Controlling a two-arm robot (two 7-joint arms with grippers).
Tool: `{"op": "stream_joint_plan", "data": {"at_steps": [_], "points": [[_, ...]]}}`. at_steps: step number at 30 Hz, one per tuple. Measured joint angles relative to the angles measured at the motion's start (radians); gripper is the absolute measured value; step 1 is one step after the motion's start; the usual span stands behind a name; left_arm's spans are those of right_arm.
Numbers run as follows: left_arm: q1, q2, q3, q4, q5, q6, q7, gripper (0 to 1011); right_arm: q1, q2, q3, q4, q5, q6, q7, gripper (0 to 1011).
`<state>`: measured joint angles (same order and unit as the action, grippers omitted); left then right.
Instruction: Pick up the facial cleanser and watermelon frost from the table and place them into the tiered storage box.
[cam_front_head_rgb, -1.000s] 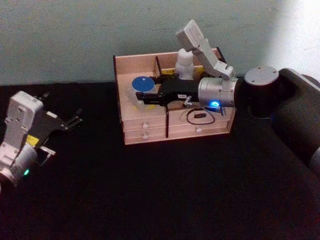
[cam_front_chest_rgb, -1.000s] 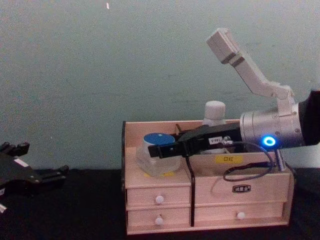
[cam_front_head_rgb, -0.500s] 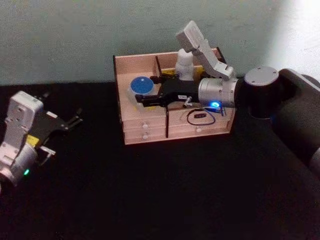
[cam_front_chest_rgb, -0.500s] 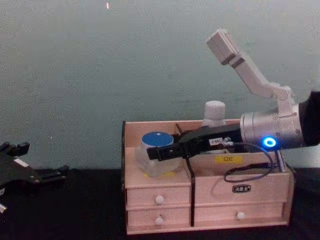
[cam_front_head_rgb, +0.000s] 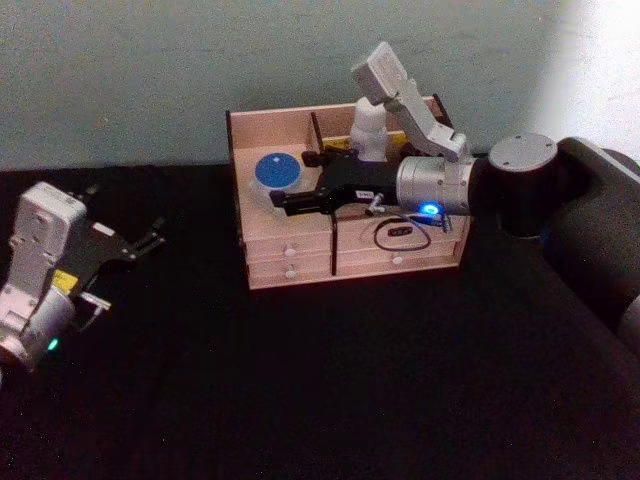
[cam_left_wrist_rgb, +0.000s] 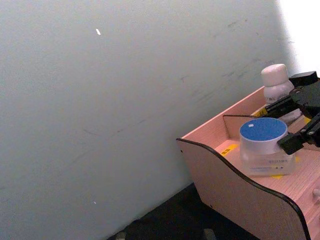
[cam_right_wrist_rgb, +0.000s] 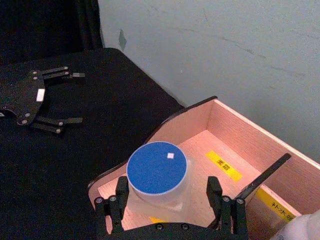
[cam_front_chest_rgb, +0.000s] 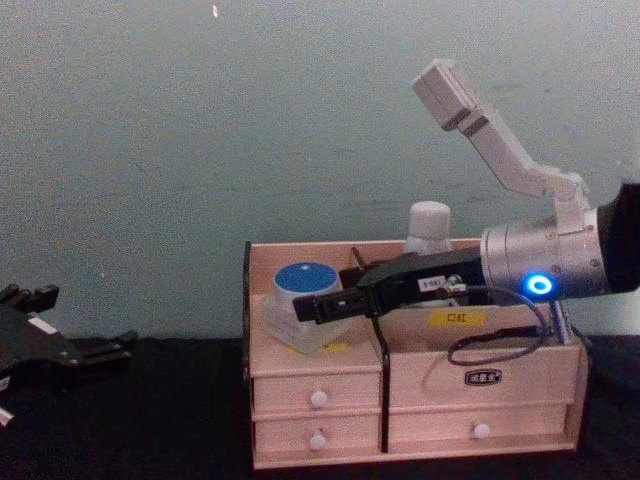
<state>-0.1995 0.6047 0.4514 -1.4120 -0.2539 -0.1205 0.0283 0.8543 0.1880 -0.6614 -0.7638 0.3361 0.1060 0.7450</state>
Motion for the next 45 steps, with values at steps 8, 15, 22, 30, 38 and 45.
{"op": "stream_joint_plan", "data": {"at_steps": [8,15,22,30,38,45], "points": [[0.000,0.000,0.000,0.000,0.000,0.000,0.000,1001,0.000,0.000,0.000,0.000,0.000,0.000,0.000,1000],[0.000,0.000,0.000,0.000,0.000,0.000,0.000,1001,-0.017,0.006,0.031,-0.029,0.011,-0.010,-0.011,1000],[0.000,0.000,0.000,0.000,0.000,0.000,0.000,1001,-0.033,0.013,0.060,-0.061,0.031,-0.015,-0.020,1000],[0.000,0.000,0.000,0.000,0.000,0.000,0.000,1001,-0.068,0.049,0.072,-0.152,0.051,0.003,-0.019,1000],[0.000,0.000,0.000,0.000,0.000,0.000,0.000,1001,-0.157,0.150,0.082,-0.337,0.087,0.045,-0.019,1000],[0.000,0.000,0.000,0.000,0.000,0.000,0.000,1001,-0.262,0.276,0.096,-0.500,0.108,0.063,-0.031,1000]]}}
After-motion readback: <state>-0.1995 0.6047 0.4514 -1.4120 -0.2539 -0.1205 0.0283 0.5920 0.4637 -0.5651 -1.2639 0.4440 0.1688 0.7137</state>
